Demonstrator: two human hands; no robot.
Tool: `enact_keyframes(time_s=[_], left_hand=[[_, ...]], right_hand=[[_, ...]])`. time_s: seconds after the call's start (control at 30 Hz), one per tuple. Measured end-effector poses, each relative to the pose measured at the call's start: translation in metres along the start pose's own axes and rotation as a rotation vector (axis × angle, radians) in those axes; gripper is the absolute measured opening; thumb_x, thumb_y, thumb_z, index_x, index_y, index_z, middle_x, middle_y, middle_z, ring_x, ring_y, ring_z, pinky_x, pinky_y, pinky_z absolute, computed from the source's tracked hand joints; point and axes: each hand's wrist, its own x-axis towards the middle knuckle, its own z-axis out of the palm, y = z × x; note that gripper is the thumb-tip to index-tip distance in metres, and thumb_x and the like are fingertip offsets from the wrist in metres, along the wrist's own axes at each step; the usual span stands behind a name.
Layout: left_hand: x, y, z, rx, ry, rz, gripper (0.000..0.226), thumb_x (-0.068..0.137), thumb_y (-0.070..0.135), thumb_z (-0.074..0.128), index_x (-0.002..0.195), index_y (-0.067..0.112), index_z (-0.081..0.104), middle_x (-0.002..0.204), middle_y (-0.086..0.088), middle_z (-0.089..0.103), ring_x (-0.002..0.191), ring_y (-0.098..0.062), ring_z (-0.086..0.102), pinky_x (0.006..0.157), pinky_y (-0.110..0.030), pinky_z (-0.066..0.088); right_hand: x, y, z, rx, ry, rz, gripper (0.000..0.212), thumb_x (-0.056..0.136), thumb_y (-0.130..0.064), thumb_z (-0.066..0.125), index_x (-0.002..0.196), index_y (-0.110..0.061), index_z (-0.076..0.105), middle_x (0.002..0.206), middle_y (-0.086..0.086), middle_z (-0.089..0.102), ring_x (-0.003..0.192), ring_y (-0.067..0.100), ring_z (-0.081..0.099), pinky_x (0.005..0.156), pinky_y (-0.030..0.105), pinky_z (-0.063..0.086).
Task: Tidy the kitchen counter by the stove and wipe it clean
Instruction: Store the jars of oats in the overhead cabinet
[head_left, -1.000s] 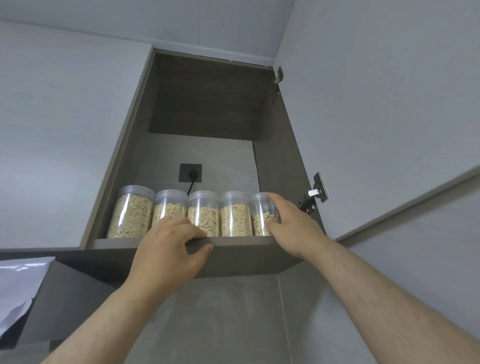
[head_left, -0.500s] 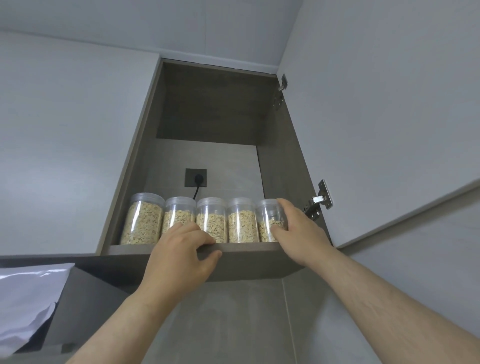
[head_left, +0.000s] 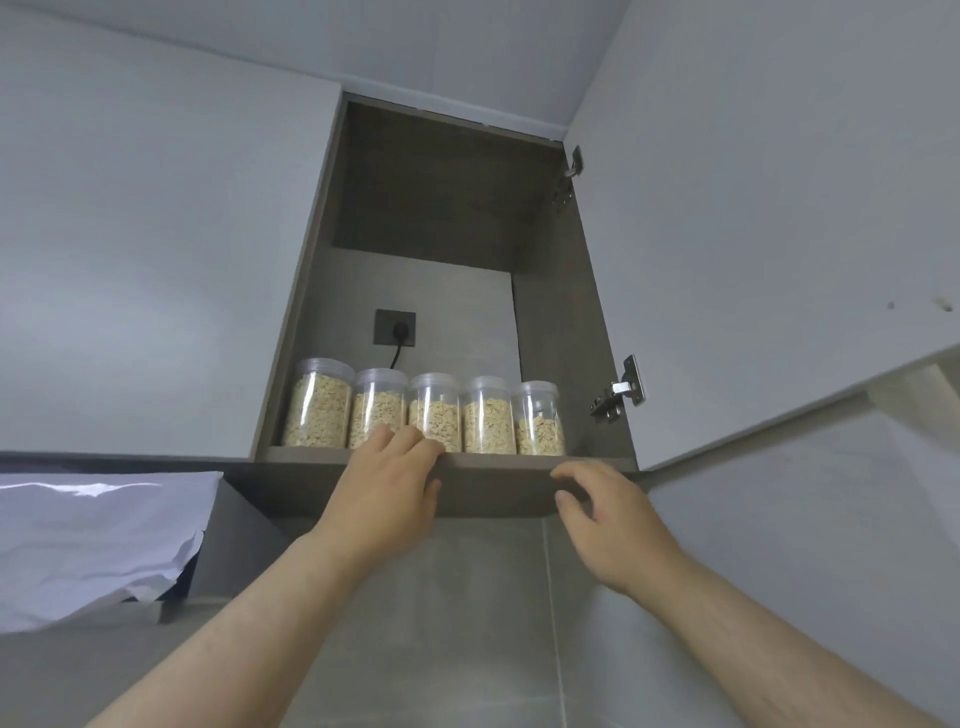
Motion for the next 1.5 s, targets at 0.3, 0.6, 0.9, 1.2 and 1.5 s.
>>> enact_keyframes(time_s=[0.3, 0.6, 0.9, 1.2, 1.5], left_hand=[[-0.035, 0.027, -0.008, -0.232, -0.138, -0.091, 0.046, 0.092, 0.034, 0.058, 0.135, 0.022, 0.054, 0.145, 0.007, 0.043, 0.137, -0.013, 0.035, 0.113, -0.026, 0.024], [-0.037, 0.133, -0.064, -0.508, -0.146, 0.15, 0.049, 0.095, 0.043, 0.052, 0.142, 0.036, 0.041, 0.15, 0.024, 0.029, 0.135, 0.013, 0.017, 0.101, 0.002, 0.007], [0.006, 0.2, -0.137, -0.475, -0.124, 0.169, 0.058, 0.095, 0.04, 0.051, 0.148, 0.039, 0.028, 0.153, 0.025, 0.024, 0.124, 0.023, 0.01, 0.092, 0.01, -0.004], [0.028, 0.261, -0.194, -0.668, -0.178, 0.067, 0.054, 0.099, 0.04, 0.046, 0.149, 0.042, 0.026, 0.153, 0.03, 0.024, 0.138, 0.013, 0.019, 0.114, -0.016, 0.016], [0.056, 0.272, -0.243, -0.209, -0.145, 0.059, 0.05, 0.097, 0.036, 0.049, 0.146, 0.036, 0.036, 0.148, 0.02, 0.041, 0.134, -0.004, 0.039, 0.103, -0.017, 0.027]], right_hand=[[-0.059, -0.042, -0.06, 0.055, 0.167, -0.042, 0.022, 0.094, -0.01, 0.057, 0.077, -0.019, 0.068, 0.078, -0.012, 0.065, 0.083, 0.003, 0.058, 0.068, 0.009, 0.041], [-0.095, -0.058, -0.151, 0.254, 0.525, 0.122, 0.022, 0.086, -0.011, 0.067, 0.071, -0.027, 0.066, 0.077, -0.017, 0.067, 0.066, 0.006, 0.062, 0.061, 0.015, 0.046], [-0.105, -0.069, -0.267, 0.649, 0.803, 0.021, 0.042, 0.088, 0.005, 0.056, 0.104, -0.034, 0.053, 0.109, -0.013, 0.06, 0.103, 0.011, 0.062, 0.087, 0.03, 0.048], [-0.107, -0.071, -0.304, 1.221, 0.562, 0.132, 0.06, 0.084, 0.021, 0.029, 0.122, -0.012, 0.061, 0.111, 0.002, 0.072, 0.112, 0.017, 0.065, 0.092, 0.031, 0.056], [-0.106, -0.103, -0.299, 1.111, 0.259, -0.021, 0.053, 0.087, 0.014, 0.038, 0.105, -0.023, 0.07, 0.103, -0.007, 0.075, 0.104, 0.006, 0.067, 0.083, 0.02, 0.055]])
